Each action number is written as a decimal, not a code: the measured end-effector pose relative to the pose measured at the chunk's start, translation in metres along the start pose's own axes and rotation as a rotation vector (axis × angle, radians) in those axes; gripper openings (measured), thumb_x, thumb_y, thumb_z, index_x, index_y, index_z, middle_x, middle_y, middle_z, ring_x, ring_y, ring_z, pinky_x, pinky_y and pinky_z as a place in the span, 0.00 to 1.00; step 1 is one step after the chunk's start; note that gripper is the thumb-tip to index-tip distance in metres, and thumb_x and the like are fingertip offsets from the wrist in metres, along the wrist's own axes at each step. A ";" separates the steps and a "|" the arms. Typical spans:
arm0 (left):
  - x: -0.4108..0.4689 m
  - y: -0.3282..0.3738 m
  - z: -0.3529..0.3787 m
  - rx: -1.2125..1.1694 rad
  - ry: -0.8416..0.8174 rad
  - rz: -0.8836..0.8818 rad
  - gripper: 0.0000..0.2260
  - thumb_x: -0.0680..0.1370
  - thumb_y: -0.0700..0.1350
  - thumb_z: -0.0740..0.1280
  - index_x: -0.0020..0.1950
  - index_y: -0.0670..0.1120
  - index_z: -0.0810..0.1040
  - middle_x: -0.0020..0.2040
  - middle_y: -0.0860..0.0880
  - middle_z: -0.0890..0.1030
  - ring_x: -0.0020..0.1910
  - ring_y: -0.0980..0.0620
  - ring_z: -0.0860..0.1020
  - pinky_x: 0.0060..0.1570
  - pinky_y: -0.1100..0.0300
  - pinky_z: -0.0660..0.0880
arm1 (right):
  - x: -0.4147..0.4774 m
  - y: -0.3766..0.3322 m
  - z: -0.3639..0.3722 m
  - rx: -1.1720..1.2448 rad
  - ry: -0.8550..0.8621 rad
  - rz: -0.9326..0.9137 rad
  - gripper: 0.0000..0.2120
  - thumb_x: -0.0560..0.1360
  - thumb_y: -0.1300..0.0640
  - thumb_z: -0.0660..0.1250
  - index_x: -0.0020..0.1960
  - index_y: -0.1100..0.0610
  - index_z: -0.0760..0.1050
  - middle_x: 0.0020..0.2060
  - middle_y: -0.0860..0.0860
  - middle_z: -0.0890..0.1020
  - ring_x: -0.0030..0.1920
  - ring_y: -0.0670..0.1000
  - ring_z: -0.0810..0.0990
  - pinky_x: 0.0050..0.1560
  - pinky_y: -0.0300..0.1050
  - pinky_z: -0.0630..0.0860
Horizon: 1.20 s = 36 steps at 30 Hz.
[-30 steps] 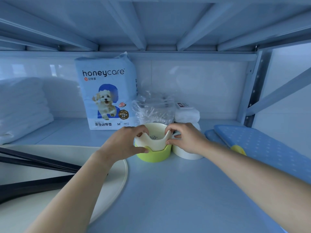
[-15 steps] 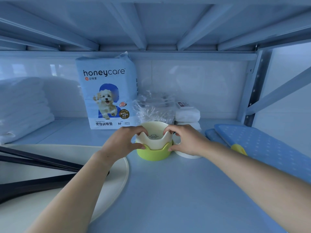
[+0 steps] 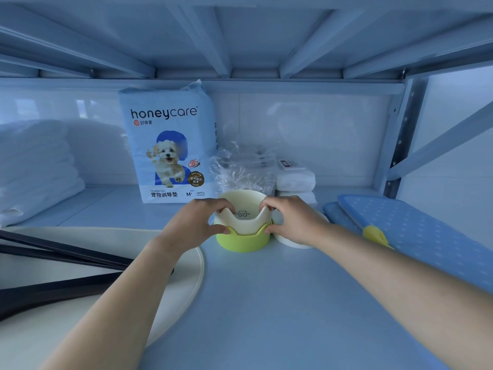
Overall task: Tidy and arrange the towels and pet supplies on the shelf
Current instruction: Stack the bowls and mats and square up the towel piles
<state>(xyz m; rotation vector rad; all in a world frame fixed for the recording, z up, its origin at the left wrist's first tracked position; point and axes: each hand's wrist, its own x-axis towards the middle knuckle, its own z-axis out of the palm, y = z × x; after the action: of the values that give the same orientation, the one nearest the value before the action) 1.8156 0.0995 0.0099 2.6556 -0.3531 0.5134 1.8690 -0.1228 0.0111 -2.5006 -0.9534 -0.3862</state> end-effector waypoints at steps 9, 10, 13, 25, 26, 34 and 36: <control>0.000 -0.002 0.001 -0.024 -0.005 0.066 0.21 0.69 0.47 0.74 0.60 0.58 0.73 0.53 0.62 0.76 0.53 0.60 0.71 0.55 0.64 0.68 | -0.003 -0.003 -0.001 -0.047 -0.008 -0.015 0.24 0.69 0.54 0.74 0.63 0.52 0.73 0.58 0.49 0.78 0.57 0.51 0.74 0.57 0.45 0.71; 0.000 -0.001 0.002 -0.020 0.005 0.075 0.21 0.69 0.49 0.74 0.60 0.58 0.73 0.54 0.61 0.76 0.54 0.60 0.72 0.56 0.62 0.69 | -0.005 -0.004 -0.003 -0.036 0.012 -0.023 0.25 0.69 0.53 0.74 0.64 0.52 0.72 0.58 0.48 0.78 0.58 0.50 0.75 0.58 0.44 0.71; -0.002 0.003 0.002 -0.011 0.066 0.088 0.23 0.66 0.63 0.67 0.58 0.58 0.74 0.53 0.61 0.77 0.54 0.59 0.74 0.55 0.56 0.73 | -0.009 -0.006 -0.010 0.017 0.100 -0.052 0.24 0.70 0.54 0.74 0.63 0.55 0.73 0.56 0.48 0.80 0.56 0.48 0.77 0.57 0.42 0.72; -0.034 0.030 -0.037 -0.060 0.210 0.017 0.13 0.74 0.57 0.66 0.57 0.56 0.74 0.48 0.59 0.78 0.48 0.59 0.77 0.49 0.57 0.75 | -0.027 -0.064 -0.028 0.062 0.224 -0.053 0.11 0.72 0.53 0.70 0.53 0.54 0.78 0.44 0.46 0.82 0.47 0.48 0.79 0.50 0.41 0.74; -0.045 0.026 -0.045 -0.040 0.202 0.007 0.13 0.74 0.56 0.66 0.57 0.57 0.74 0.48 0.59 0.78 0.48 0.59 0.76 0.49 0.57 0.75 | -0.026 -0.076 -0.027 0.082 0.233 -0.063 0.11 0.72 0.53 0.70 0.53 0.54 0.79 0.44 0.46 0.82 0.46 0.48 0.79 0.50 0.39 0.73; -0.167 -0.022 -0.126 0.137 0.148 -0.123 0.11 0.74 0.56 0.66 0.56 0.60 0.74 0.48 0.61 0.78 0.50 0.61 0.76 0.48 0.59 0.75 | -0.036 -0.198 0.011 0.286 0.198 -0.173 0.06 0.72 0.56 0.71 0.48 0.54 0.81 0.43 0.43 0.82 0.47 0.39 0.76 0.48 0.29 0.70; -0.201 -0.035 -0.145 0.160 0.152 -0.133 0.11 0.74 0.55 0.66 0.56 0.60 0.74 0.47 0.61 0.78 0.49 0.60 0.77 0.48 0.59 0.75 | -0.036 -0.232 0.028 0.325 0.164 -0.210 0.05 0.72 0.56 0.70 0.48 0.53 0.81 0.42 0.41 0.81 0.46 0.35 0.75 0.48 0.29 0.71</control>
<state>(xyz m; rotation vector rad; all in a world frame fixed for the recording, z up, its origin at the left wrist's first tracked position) 1.6029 0.2274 0.0397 2.7468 -0.0921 0.7221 1.6871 0.0257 0.0414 -2.0525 -1.1167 -0.4538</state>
